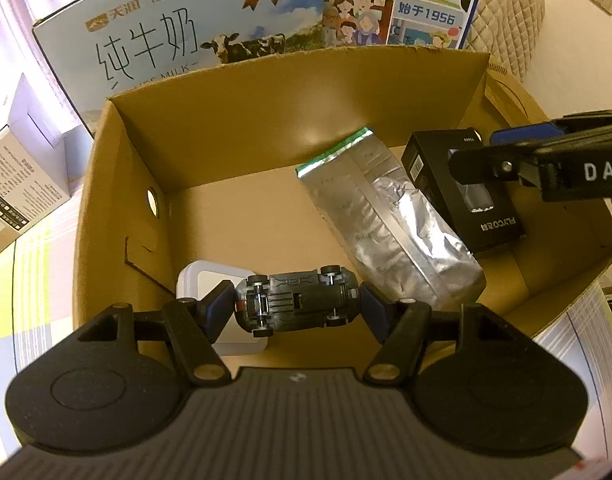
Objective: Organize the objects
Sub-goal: 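Release the toy car with the left gripper while right releases the foil bag, then withdraw both grippers from the box back toward the remaining items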
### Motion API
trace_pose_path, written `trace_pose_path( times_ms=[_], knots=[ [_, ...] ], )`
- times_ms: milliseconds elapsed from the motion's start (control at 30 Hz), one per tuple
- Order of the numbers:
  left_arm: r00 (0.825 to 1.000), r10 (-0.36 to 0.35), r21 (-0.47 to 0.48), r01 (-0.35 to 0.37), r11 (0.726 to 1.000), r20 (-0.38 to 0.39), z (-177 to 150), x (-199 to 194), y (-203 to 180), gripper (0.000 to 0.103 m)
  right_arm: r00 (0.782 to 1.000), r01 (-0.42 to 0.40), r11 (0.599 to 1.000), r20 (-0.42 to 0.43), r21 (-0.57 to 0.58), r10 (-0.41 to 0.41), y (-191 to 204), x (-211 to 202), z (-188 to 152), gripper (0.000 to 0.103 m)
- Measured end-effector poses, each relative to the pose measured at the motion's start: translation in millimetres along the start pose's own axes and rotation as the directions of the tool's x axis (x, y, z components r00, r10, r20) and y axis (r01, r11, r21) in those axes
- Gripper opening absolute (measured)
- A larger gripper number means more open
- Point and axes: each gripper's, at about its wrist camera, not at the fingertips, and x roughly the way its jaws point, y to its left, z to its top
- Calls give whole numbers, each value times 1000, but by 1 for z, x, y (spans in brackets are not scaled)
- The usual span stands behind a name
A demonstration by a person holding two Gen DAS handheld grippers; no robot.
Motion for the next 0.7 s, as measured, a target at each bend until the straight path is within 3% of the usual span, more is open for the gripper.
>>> trace_pose_path(
  times_ms=[133,233,400,700],
  knots=[
    [1000,11,-4,-11,1000,1,2,3,-1,66,1000,27,1000,2,-16,-27,0,-5,-3,60],
    [1000,20,-15,-20,1000,15,3,2,-1,81,999,43,998,10,-36,-43,2,-10,-7,63],
    [999,24,-11,-24,1000,33,3,-3,-1,85,998,60,996,26,-62,-58,7,-20,-14,73],
    [998,33,-38,-31,999,50,-2,-21,4,88,994,93,993,62,-67,-89,14,-41,-27,75]
  ],
)
